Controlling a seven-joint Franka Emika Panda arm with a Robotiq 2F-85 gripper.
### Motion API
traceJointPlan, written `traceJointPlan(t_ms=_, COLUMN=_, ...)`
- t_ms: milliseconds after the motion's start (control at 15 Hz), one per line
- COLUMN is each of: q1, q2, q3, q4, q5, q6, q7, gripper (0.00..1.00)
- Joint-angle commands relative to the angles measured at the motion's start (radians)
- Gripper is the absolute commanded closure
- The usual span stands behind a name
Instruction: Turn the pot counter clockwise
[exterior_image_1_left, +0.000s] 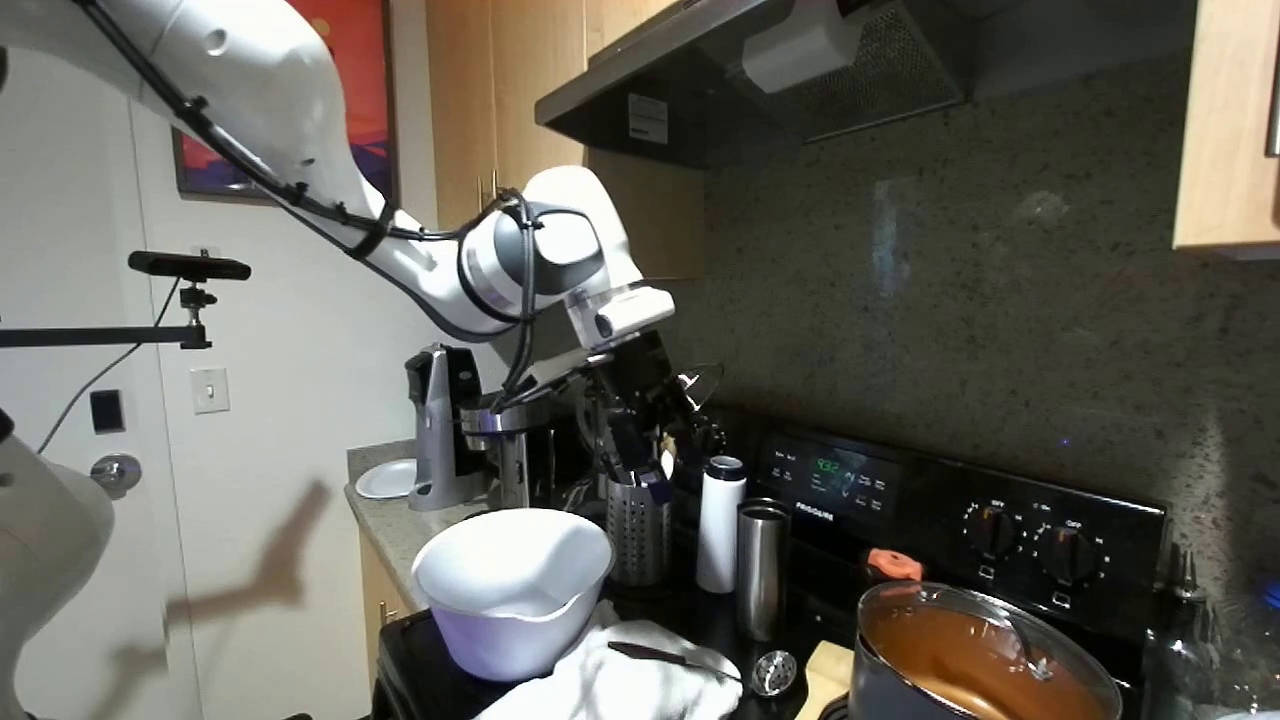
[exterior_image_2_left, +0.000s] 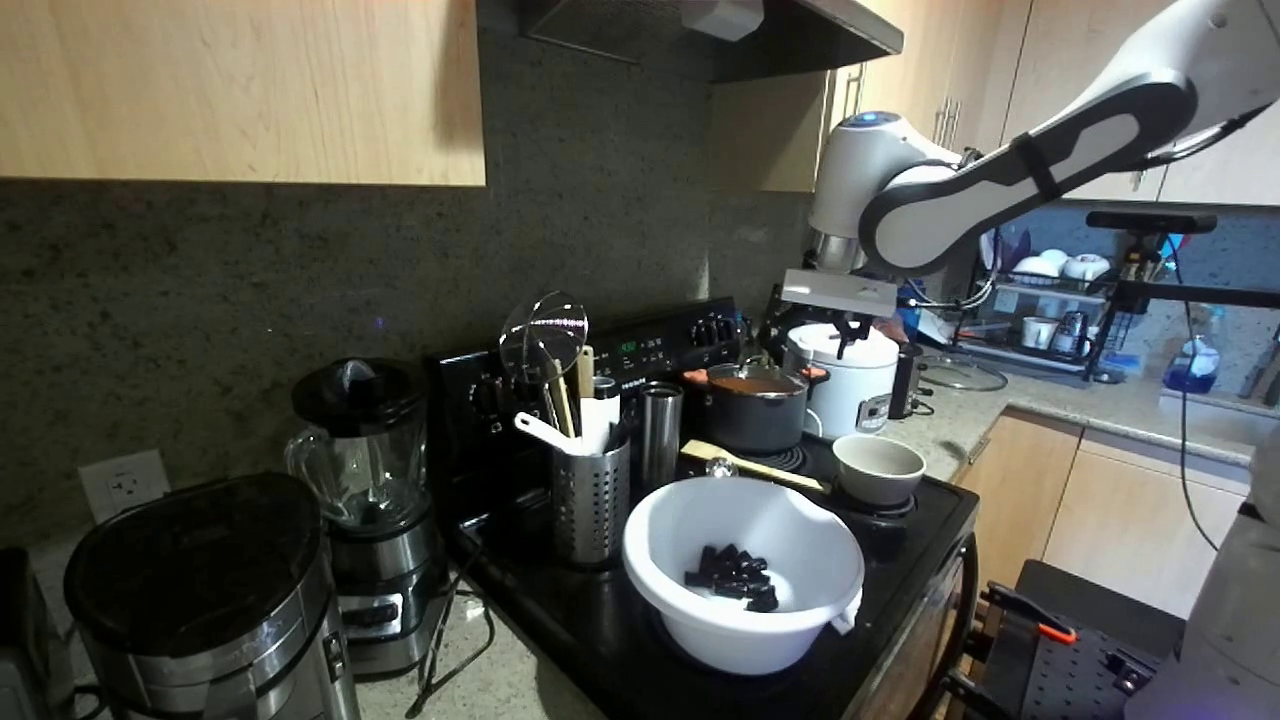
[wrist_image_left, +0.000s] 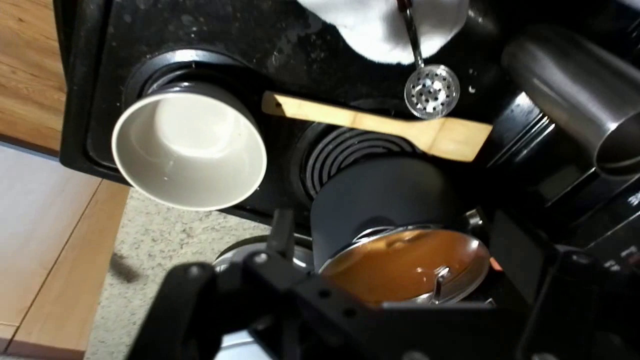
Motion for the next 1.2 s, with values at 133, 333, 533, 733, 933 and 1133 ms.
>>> traceJointPlan(t_ms=133, q1=0.05, q2=0.246, q3=-0.081, q4=0.245, q5=-0.131, q6=-0.033, q7=0.215, gripper=0.0)
traceJointPlan(t_ms=333, q1=0.106, q2=0.363, q3=-0.147, q4=0.369, q5=-0.123, q6=-0.042, q7=0.24, gripper=0.0)
traceJointPlan(t_ms=533, q1=0.159, q2=0.473, q3=-0.216, q4=0.48, q5=-0.097, q6=-0.05, q7=0.231, gripper=0.0)
traceJointPlan(t_ms=733, q1=0.196, q2=0.569, q3=-0.277, q4=0.576, q5=-0.074, q6=-0.063, q7=0.216, gripper=0.0)
traceJointPlan(t_ms=933, q1=0.217, q2=0.65, q3=-0.319, q4=0.656, q5=-0.04, q6=-0.068, q7=0.19, gripper=0.0)
traceJointPlan(t_ms=1133, q1=0.226, q2=0.699, q3=-0.336, q4=0.716, q5=0.019, q6=-0.062, q7=0.152, gripper=0.0)
